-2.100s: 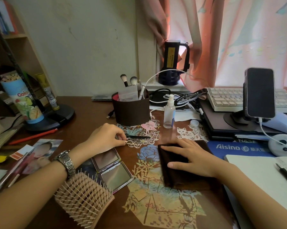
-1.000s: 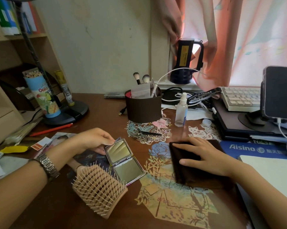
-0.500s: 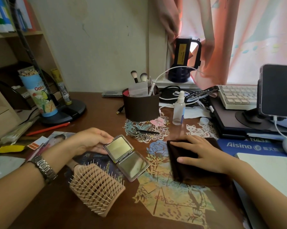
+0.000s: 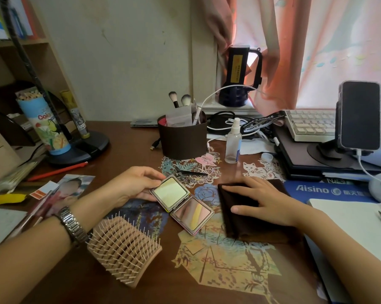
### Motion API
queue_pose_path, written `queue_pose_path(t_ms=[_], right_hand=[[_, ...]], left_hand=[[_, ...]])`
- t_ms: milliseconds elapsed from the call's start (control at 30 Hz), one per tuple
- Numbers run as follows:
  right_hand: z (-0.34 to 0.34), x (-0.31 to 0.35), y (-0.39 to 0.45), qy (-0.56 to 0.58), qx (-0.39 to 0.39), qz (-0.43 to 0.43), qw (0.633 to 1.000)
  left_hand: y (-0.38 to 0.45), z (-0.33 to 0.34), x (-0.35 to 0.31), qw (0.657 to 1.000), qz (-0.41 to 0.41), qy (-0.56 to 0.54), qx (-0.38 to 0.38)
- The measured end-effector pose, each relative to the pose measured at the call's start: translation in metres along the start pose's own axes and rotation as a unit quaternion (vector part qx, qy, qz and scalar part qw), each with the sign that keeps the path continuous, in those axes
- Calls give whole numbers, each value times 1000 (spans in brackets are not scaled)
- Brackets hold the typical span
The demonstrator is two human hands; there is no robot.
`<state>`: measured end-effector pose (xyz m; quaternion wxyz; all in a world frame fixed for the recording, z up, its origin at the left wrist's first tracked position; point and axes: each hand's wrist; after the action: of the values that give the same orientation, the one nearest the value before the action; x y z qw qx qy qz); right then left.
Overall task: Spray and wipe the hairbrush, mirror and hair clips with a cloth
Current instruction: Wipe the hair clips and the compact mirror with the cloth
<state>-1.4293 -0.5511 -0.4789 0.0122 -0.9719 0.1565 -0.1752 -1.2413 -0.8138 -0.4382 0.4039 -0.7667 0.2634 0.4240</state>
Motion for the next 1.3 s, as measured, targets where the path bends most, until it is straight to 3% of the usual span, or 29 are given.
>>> queue_pose_path(t_ms=[333, 600, 733, 1000, 1133, 1300], right_hand=[[-4, 2, 8, 83, -31, 2, 996], [-6, 4, 35, 36, -59, 32, 997], [-14, 8, 35, 150, -56, 20, 987], [-30, 2, 16, 367, -10, -40, 929], [-30, 11, 19, 304, 17, -31, 952], [-11, 18, 28, 177, -61, -24, 982]], left_hand=[[-2, 4, 4, 999, -36, 13, 35], [-2, 0, 1, 998, -35, 24, 56], [-1, -1, 1, 997, -36, 21, 58], [0, 9, 4, 998, -42, -9, 48], [-2, 24, 1, 997, -29, -32, 59], [-1, 27, 0, 998, -9, 7, 58]])
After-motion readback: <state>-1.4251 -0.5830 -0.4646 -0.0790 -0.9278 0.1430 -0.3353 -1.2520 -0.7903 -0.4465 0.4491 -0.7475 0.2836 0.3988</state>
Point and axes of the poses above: each hand's wrist, its own y-axis towards the middle knuckle, its own z-axis out of the palm, x = y × z, and after that the axes turned 1 degree about -y, right-handed
